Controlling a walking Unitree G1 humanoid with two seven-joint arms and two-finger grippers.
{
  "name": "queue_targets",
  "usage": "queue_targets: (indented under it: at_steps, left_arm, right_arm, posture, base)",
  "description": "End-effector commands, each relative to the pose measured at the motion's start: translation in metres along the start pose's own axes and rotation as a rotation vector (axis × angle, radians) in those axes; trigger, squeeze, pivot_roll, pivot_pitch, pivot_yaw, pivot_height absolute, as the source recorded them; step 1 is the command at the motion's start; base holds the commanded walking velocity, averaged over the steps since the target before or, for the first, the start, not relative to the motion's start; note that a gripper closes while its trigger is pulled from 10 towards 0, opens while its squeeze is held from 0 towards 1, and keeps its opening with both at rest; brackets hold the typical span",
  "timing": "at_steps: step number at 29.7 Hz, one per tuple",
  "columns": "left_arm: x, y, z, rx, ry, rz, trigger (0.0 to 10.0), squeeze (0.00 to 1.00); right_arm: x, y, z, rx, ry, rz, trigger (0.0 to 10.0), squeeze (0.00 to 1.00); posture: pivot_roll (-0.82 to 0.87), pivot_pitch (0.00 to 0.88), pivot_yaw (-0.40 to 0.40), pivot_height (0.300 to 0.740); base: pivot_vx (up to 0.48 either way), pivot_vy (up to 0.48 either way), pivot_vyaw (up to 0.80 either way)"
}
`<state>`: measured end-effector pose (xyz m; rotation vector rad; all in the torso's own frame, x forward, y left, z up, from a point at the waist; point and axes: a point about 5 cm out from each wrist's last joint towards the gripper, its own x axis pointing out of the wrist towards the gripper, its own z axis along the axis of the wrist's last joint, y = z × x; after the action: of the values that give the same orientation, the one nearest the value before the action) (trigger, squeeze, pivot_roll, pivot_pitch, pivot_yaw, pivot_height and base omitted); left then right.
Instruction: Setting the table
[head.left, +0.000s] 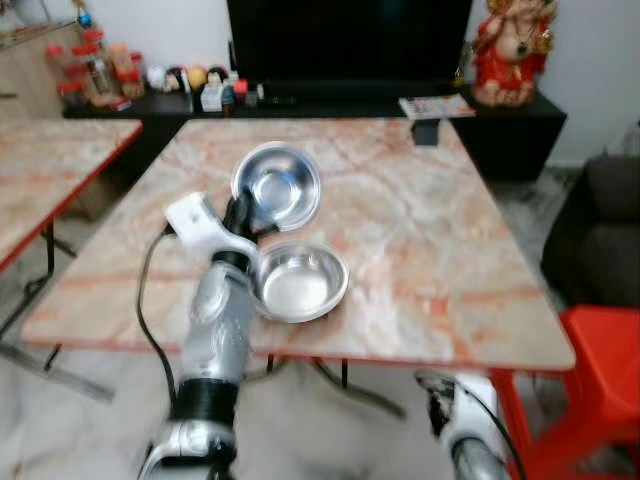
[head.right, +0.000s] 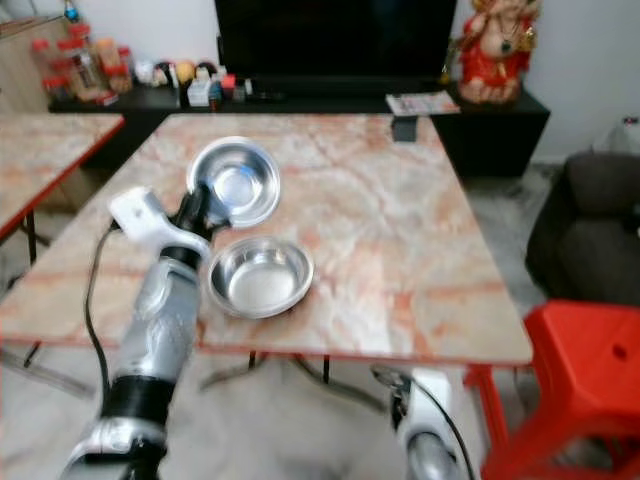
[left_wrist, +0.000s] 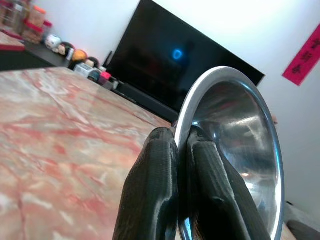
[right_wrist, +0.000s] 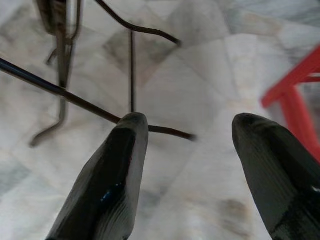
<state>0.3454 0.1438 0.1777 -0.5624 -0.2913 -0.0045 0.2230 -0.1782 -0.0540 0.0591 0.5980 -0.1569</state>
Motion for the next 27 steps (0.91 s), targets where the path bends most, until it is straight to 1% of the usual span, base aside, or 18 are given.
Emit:
queue_targets:
  at_steps: [1,7,9,10,12,13,14,15,16,17,18,19,20,21,24,27]
  left_arm:
    - [0.000,-0.012,-0.004,-0.013,0.020,-0.041,10.0,0.00]
    - [-0.007,-0.002,-0.011,-0.030,0.097,-0.053,10.0,0.00]
    - [-0.010,0.006,-0.015,-0.005,0.144,-0.048,10.0,0.00]
    - [-0.012,0.012,-0.015,0.017,0.162,-0.037,10.0,0.00]
    - [-0.013,0.016,-0.016,0.029,0.186,-0.030,10.0,0.00]
    - [-0.013,0.020,-0.017,0.026,0.224,-0.029,10.0,0.00]
    - [-0.013,0.021,-0.020,0.056,0.263,-0.036,10.0,0.00]
    - [-0.013,0.021,-0.021,0.065,0.272,-0.038,10.0,0.00]
    - [-0.013,0.020,-0.020,0.065,0.272,-0.047,10.0,0.00]
    - [-0.013,0.017,-0.022,0.037,0.299,-0.069,10.0,0.00]
    - [-0.013,0.016,-0.024,0.028,0.317,-0.079,10.0,0.00]
    - [-0.012,0.009,-0.027,0.057,0.348,-0.132,10.0,0.00]
    - [-0.012,0.007,-0.028,0.061,0.354,-0.152,10.0,0.00]
    - [-0.011,0.000,-0.032,0.047,0.392,-0.183,10.0,0.00]
    - [-0.007,-0.009,-0.037,0.040,0.443,-0.221,10.0,0.00]
    - [-0.004,-0.014,-0.041,0.073,0.486,-0.243,10.0,0.00]
  right_arm:
    - [-0.001,-0.009,-0.002,-0.008,0.010,-0.022,10.0,0.00]
    - [-0.002,-0.007,-0.004,-0.007,0.015,-0.019,10.0,0.00]
    - [-0.002,-0.006,-0.006,-0.006,0.017,-0.017,10.0,0.00]
    - [-0.003,-0.005,-0.007,-0.007,0.021,-0.015,10.0,0.00]
    - [-0.003,-0.005,-0.008,-0.007,0.023,-0.014,10.0,0.00]
    - [-0.004,-0.005,-0.009,-0.007,0.027,-0.013,10.0,0.00]
    - [-0.004,-0.005,-0.010,-0.007,0.028,-0.013,10.0,0.00]
    - [-0.004,-0.004,-0.010,-0.006,0.028,-0.013,10.0,0.00]
    - [-0.005,-0.004,-0.010,-0.006,0.029,-0.013,10.0,0.00]
    - [-0.005,-0.004,-0.011,-0.005,0.031,-0.013,10.0,0.00]
    - [-0.005,-0.003,-0.011,-0.005,0.031,-0.013,10.0,0.00]
    - [-0.005,-0.003,-0.011,-0.003,0.033,-0.013,10.0,0.00]
    - [-0.005,-0.002,-0.011,-0.002,0.033,-0.013,10.0,0.00]
    - [-0.005,-0.002,-0.011,-0.001,0.033,-0.013,10.0,0.00]
    - [-0.004,-0.001,-0.010,0.002,0.031,-0.012,10.0,0.00]
    - [-0.004,0.000,-0.009,0.007,0.028,-0.014,10.0,0.00]
  posture:
    - [-0.02,0.000,0.028,0.740]
    - [-0.01,0.000,0.031,0.740]
    - [-0.01,0.000,0.031,0.740]
    - [-0.01,0.000,0.031,0.740]
    - [-0.01,0.000,0.031,0.740]
    - [-0.01,0.000,0.032,0.740]
    - [-0.01,0.000,0.035,0.740]
    - [-0.01,0.000,0.035,0.740]
    - [-0.01,0.000,0.037,0.740]
    - [-0.01,0.000,0.042,0.740]
    - [-0.01,0.000,0.042,0.740]
    - [-0.01,0.000,0.045,0.740]
    - [-0.01,0.000,0.046,0.740]
    - [-0.01,0.000,0.050,0.740]
    - [-0.02,0.000,0.058,0.740]
    - [-0.02,0.000,0.066,0.740]
  base:
    - [0.000,0.000,0.00]
    - [0.000,0.000,0.00]
    - [0.000,0.000,0.00]
    - [0.000,0.000,0.00]
    - [0.000,0.000,0.00]
    - [0.000,0.000,0.00]
    - [0.000,0.000,0.00]
    - [0.000,0.000,0.00]
    - [0.000,0.000,0.00]
    - [0.000,0.000,0.00]
    - [0.000,0.000,0.00]
    - [0.000,0.000,0.00]
    - [0.000,0.000,0.00]
    - [0.000,0.000,0.00]
    - [0.000,0.000,0.00]
    - [0.000,0.000,0.00]
